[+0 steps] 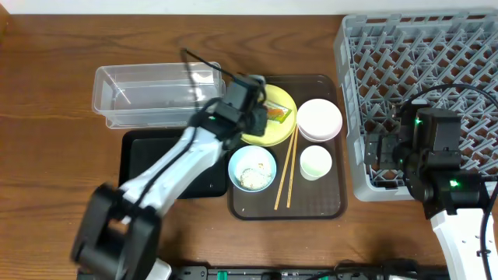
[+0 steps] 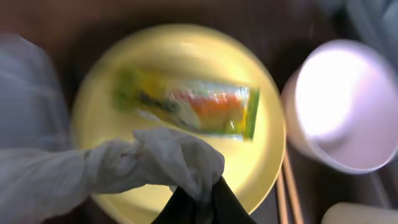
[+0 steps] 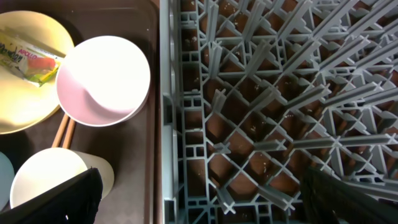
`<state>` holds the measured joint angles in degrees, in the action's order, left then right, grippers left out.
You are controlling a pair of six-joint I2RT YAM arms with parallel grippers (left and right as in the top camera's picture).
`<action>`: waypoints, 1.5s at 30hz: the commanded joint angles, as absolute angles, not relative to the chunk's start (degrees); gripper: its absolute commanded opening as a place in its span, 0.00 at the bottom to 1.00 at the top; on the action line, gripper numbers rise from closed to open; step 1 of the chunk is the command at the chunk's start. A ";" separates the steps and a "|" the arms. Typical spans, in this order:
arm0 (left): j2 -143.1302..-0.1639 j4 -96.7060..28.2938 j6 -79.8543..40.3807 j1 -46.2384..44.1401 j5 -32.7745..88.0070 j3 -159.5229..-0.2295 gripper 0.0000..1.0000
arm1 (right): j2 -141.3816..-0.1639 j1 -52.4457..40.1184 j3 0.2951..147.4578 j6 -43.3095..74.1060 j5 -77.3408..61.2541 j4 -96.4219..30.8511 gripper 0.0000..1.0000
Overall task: Sort waste into correct bins and load items into the dishwasher rack
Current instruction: 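Move the left gripper over the yellow plate to the Pandan wrapper, then grasp the Apollo Pandan wrapper with the left gripper and lift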
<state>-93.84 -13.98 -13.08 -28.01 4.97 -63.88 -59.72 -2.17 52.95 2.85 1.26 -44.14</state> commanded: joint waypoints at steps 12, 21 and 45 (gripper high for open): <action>-90.32 -15.53 -16.21 -13.76 -5.41 -64.88 0.58 | -59.59 -2.66 54.22 3.62 1.04 -44.36 0.99; -91.05 -12.99 -29.12 -18.61 8.51 -64.69 0.60 | -59.59 -2.66 54.22 3.62 1.04 -44.36 0.99; -113.84 0.75 -53.49 -30.57 8.03 -64.69 0.60 | -59.59 -2.66 54.19 3.64 1.02 -44.62 0.99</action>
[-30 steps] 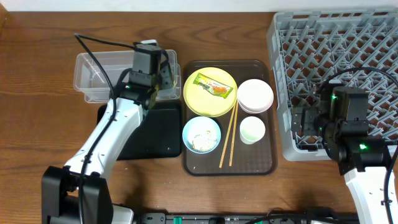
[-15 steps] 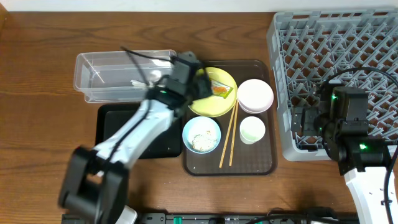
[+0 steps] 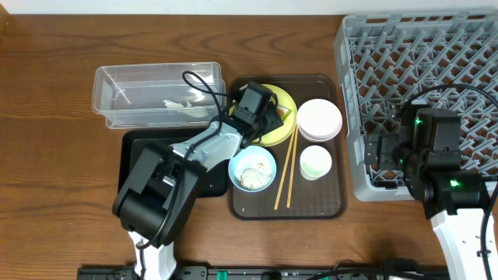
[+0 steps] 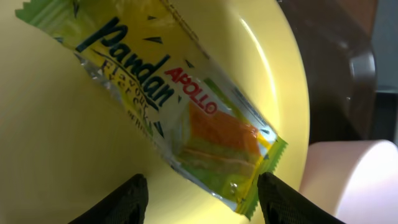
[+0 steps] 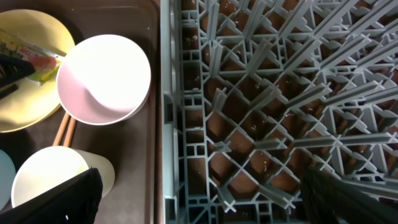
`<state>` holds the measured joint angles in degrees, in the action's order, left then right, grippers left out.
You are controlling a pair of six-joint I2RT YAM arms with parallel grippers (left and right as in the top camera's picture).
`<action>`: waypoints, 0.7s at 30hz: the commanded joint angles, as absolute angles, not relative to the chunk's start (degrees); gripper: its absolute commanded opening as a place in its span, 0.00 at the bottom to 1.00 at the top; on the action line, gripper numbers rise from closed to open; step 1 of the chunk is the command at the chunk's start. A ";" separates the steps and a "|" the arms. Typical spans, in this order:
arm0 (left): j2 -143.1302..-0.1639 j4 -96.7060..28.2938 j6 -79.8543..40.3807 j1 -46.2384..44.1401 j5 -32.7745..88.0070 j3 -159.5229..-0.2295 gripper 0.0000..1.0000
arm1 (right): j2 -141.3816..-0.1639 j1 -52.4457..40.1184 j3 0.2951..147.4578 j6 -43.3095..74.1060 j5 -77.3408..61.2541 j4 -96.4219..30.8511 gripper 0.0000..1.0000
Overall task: Sort waste into correct bins and load items into the dishwasher rack
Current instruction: 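Grasp the Apollo Pandan wrapper with the left gripper and lift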
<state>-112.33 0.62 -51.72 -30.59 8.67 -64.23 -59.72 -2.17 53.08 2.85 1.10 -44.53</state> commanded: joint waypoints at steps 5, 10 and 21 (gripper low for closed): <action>-115.70 3.81 -53.47 -30.57 7.46 -64.69 0.56 | -59.59 -2.66 54.19 3.66 1.02 -44.62 0.99; -115.85 4.47 -53.47 -30.55 4.34 -64.66 0.50 | -59.59 -2.66 54.22 3.84 0.99 -44.64 0.99; -115.85 4.84 -53.47 -30.57 0.54 -64.66 0.31 | -59.59 -2.66 54.22 3.84 1.02 -44.64 0.99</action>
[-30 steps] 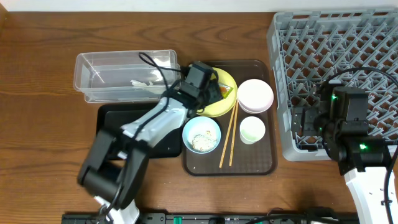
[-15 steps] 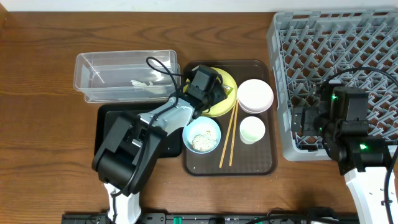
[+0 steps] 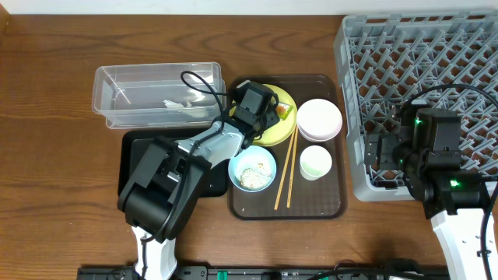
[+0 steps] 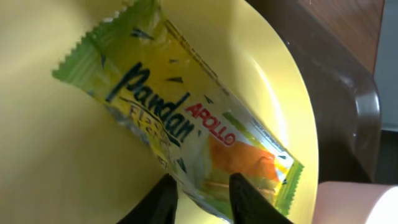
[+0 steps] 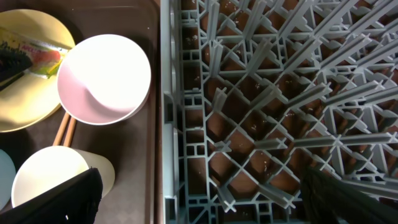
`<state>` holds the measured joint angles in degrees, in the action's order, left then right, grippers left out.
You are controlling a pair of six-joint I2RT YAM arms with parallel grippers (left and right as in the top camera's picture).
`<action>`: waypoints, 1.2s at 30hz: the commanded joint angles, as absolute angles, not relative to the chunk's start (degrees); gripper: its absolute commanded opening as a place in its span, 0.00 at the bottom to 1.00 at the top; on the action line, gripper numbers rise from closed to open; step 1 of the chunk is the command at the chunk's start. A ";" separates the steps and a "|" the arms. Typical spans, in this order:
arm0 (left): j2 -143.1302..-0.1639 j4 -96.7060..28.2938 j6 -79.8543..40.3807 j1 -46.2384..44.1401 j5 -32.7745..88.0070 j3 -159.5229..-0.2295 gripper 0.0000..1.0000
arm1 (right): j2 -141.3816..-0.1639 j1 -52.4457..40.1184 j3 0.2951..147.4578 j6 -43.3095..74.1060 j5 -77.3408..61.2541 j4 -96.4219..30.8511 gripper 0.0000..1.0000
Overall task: Sort waste into correct bins and load items into the dishwasher rack
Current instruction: 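Grasp the Apollo Pandan wrapper with the left gripper and lift, then carry the wrapper left and drop it into the clear container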
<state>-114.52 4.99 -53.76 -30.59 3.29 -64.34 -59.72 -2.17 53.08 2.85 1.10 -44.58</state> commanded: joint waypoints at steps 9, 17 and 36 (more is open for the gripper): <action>-115.85 5.39 -53.47 -30.55 -0.93 -64.66 0.24 | -59.59 -2.66 54.22 3.84 1.02 -44.64 0.99; -115.85 6.61 -51.92 -30.55 -1.17 -64.69 0.06 | -59.59 -2.66 54.22 3.84 1.02 -44.66 0.99; -91.92 -10.79 -30.24 -24.71 -2.66 -64.69 0.06 | -59.59 -2.66 54.22 3.81 1.04 -44.77 0.99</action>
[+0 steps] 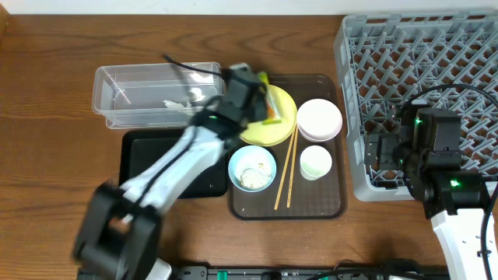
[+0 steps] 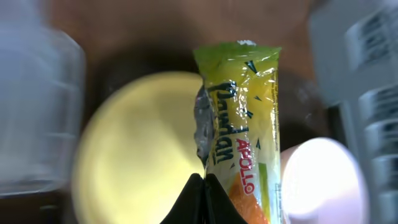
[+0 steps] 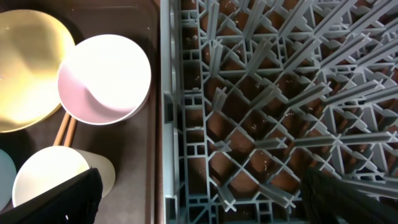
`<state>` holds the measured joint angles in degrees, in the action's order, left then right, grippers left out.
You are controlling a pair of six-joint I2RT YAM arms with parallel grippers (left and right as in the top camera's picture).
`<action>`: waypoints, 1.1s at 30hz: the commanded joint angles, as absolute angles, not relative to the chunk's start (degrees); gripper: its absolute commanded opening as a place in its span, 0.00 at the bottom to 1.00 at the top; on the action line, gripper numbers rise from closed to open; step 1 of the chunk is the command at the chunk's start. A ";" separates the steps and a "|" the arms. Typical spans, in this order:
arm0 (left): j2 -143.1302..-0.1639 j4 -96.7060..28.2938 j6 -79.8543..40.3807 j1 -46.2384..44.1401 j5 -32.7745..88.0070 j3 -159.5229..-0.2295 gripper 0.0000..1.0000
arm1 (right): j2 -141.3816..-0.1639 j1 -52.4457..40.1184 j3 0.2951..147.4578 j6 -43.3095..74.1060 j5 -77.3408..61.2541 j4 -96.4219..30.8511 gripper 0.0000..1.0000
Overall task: Sort waste into correct bins and load items into the dishwasher rack
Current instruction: 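Carry the wrapper left and drop it into the clear container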
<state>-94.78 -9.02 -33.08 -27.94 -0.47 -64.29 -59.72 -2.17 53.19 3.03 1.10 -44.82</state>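
Note:
My left gripper (image 2: 204,190) is shut on the edge of a green-yellow snack wrapper (image 2: 245,118) and holds it lifted over the yellow plate (image 2: 137,149). From overhead the wrapper (image 1: 270,105) hangs above the plate's back left rim, near the clear bin (image 1: 156,95). A pink bowl (image 3: 104,79), a white cup (image 3: 50,174), a blue bowl of food scraps (image 1: 252,169) and chopsticks (image 1: 285,167) lie on the brown tray (image 1: 331,204). My right gripper (image 3: 200,190) is open over the near left corner of the grey dishwasher rack (image 3: 280,93).
A white tissue (image 1: 180,102) lies in the clear bin. A black bin (image 1: 156,163) sits in front of it, left of the tray. The rack fills the right side of the wooden table (image 1: 54,140).
My left gripper was low on the plate with its fingers on either side of the wrapper. It is now shut on the wrapper and raised, and the plate is bare. The right arm is unchanged.
My left gripper first held a white tissue above the plate. Then the tissue lay in the clear bin and the gripper was open over the wrapper on the plate. The fingers had narrowed on the wrapper, and now it hangs lifted in the gripper.

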 commanded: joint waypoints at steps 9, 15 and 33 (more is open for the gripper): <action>-89.73 -15.68 -30.24 -10.31 -2.66 -64.62 0.07 | -59.59 -2.66 54.22 3.81 1.02 -44.77 0.99; -90.50 -15.97 -30.13 -5.78 -2.37 -64.64 0.48 | -59.59 -2.66 54.22 3.84 1.02 -44.82 0.99; -86.11 -34.74 -21.26 -30.33 7.51 -63.81 0.53 | -59.59 -2.66 54.22 3.84 1.02 -44.80 0.99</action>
